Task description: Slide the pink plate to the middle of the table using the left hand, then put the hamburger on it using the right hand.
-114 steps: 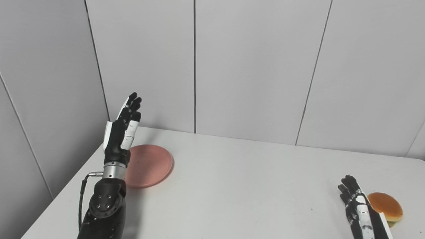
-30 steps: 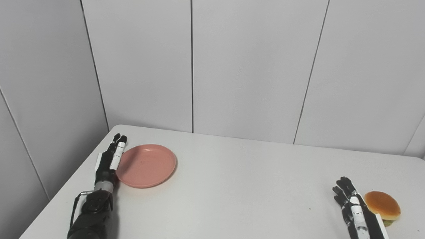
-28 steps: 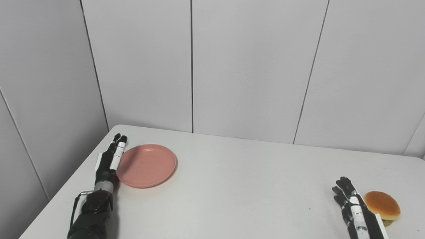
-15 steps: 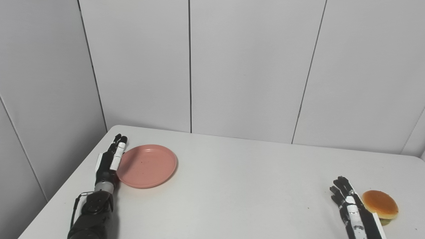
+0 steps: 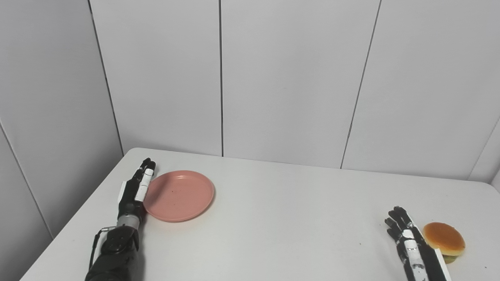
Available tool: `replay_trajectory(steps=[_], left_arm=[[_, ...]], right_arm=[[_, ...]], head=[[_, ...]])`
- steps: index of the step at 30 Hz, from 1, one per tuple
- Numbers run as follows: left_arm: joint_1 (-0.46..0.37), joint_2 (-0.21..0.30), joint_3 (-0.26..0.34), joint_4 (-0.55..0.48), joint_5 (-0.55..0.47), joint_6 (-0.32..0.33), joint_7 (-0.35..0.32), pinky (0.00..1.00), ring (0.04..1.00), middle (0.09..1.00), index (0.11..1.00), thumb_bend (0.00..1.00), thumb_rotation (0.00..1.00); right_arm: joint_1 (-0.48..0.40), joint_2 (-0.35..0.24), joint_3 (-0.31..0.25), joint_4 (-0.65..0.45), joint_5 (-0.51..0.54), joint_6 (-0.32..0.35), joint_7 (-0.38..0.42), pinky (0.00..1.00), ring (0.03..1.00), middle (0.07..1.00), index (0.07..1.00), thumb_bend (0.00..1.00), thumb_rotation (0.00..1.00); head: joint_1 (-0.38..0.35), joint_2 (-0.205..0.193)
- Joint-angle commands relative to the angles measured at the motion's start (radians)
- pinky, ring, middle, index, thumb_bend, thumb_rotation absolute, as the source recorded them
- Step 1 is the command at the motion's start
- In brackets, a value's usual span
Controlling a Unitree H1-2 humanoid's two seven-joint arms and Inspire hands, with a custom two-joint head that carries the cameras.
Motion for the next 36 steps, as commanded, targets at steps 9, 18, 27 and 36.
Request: replay_trajectory(steps=[9,18,27,36], left_arm=[[-0.024,-0.053,-0.009,-0.025,0.0,0.006,-0.047,0.89,0.937,0.913,0.896,0.95,0.83],[-0.015,-0.077,-0.024,-0.056,0.008,0.02,-0.05,0.86,0.935,0.902,0.883,0.96,0.84],[-0.025,-0.097,-0.019,-0.07,-0.019,0.026,-0.094,0.94,0.944,0.928,0.913,0.95,0.83],[0.02,-0.14,-0.031,-0.197,0.008,0.081,-0.07,0.87,0.929,0.914,0.893,0.92,0.85]], right_arm=[[0.082,0.054,0.021,0.056,-0.004,0.015,-0.012,0.94,0.901,0.913,0.9,0.8,0.83],[0.087,0.064,0.036,0.032,-0.025,0.035,-0.033,0.93,0.899,0.898,0.896,0.81,0.84],[0.087,0.081,0.047,0.008,-0.04,0.055,-0.049,0.92,0.893,0.894,0.889,0.8,0.82],[0.085,0.09,0.065,-0.007,-0.078,0.054,-0.068,0.91,0.89,0.893,0.894,0.79,0.85]], head=[[-0.025,0.007],[-0.06,0.022],[-0.134,0.054],[-0.159,0.073]])
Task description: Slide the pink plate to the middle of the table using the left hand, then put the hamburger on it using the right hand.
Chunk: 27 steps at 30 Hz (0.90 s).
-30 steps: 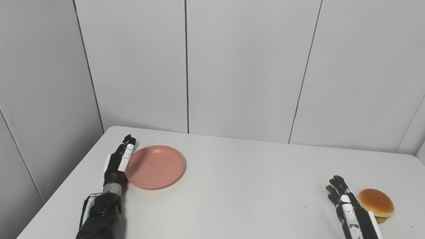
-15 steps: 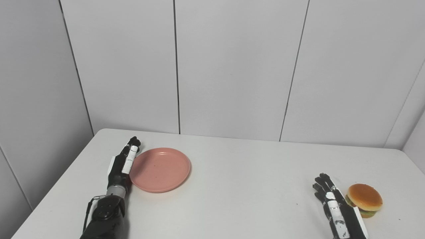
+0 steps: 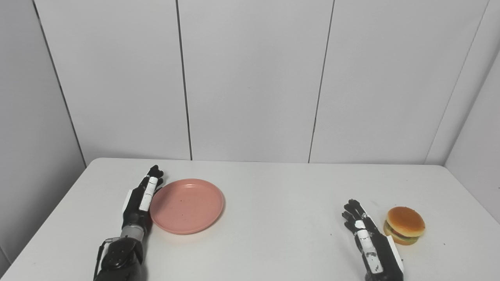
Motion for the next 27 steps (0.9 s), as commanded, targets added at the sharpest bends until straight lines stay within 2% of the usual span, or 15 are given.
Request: replay_trajectory(steps=[1,18,27], left_arm=[[-0.01,-0.009,-0.005,-0.036,0.009,0.009,0.002,0.87,0.928,0.914,0.893,0.92,0.85],[0.043,-0.075,-0.05,-0.178,0.044,0.097,0.017,0.86,0.922,0.919,0.888,0.99,0.87],[0.061,-0.117,-0.039,-0.223,0.019,0.132,0.015,0.93,0.935,0.913,0.879,0.95,0.85]], right_arm=[[0.064,0.035,0.016,0.041,0.001,0.026,-0.007,0.91,0.889,0.892,0.893,0.79,0.85],[0.061,0.041,0.024,0.026,-0.004,0.047,-0.017,0.91,0.888,0.889,0.892,0.78,0.83],[0.06,0.055,0.033,0.013,-0.02,0.061,-0.027,0.92,0.886,0.899,0.89,0.75,0.83]], head=[[-0.001,0.002],[-0.022,0.018],[-0.063,0.034]])
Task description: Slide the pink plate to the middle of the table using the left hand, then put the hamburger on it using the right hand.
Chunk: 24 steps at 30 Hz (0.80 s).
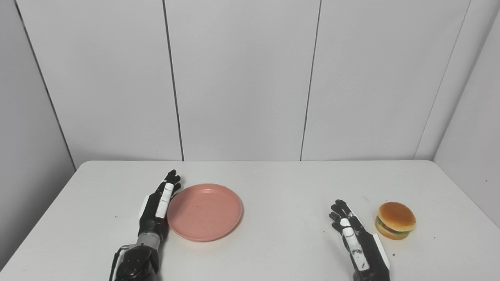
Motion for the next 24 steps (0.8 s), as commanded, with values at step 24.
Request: replay_trajectory(steps=[24], left_arm=[[0.033,-0.092,-0.057,-0.217,0.057,0.141,0.079,0.95,0.937,0.909,0.865,0.94,0.9]], right_arm=[[0.037,0.084,0.05,0.015,-0.066,0.026,-0.06,0.86,0.852,0.88,0.89,0.69,0.85]], head=[[-0.137,0.037]])
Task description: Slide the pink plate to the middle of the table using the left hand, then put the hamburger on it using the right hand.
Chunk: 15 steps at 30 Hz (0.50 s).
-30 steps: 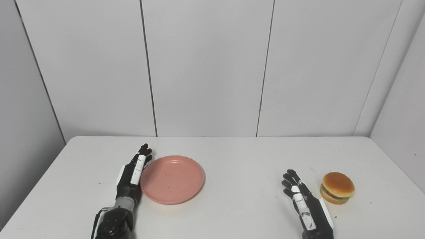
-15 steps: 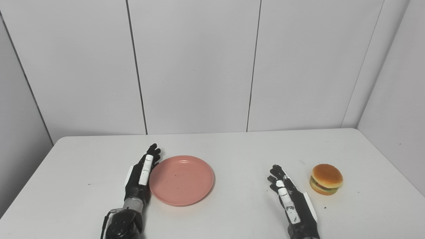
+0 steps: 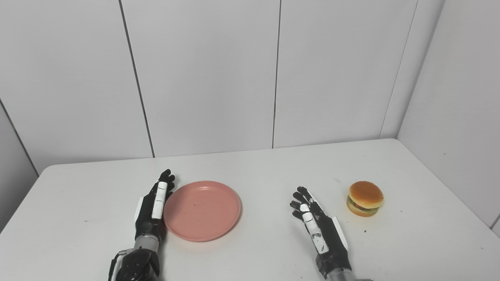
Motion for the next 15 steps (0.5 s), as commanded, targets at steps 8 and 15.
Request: replay_trajectory(steps=[8,15], left_arm=[[-0.006,-0.03,-0.036,-0.069,0.069,0.016,0.034,0.91,0.917,0.896,0.863,0.91,0.93],[0.003,-0.043,-0.047,-0.081,0.075,0.017,0.035,0.93,0.929,0.907,0.876,0.91,0.94]], right_arm=[[0.03,0.025,0.01,0.015,0.0,0.031,-0.018,0.86,0.859,0.882,0.892,0.69,0.84],[0.033,0.026,0.011,0.009,-0.005,0.035,-0.023,0.86,0.854,0.879,0.891,0.68,0.84]], head=[[-0.023,0.019],[-0.028,0.023]])
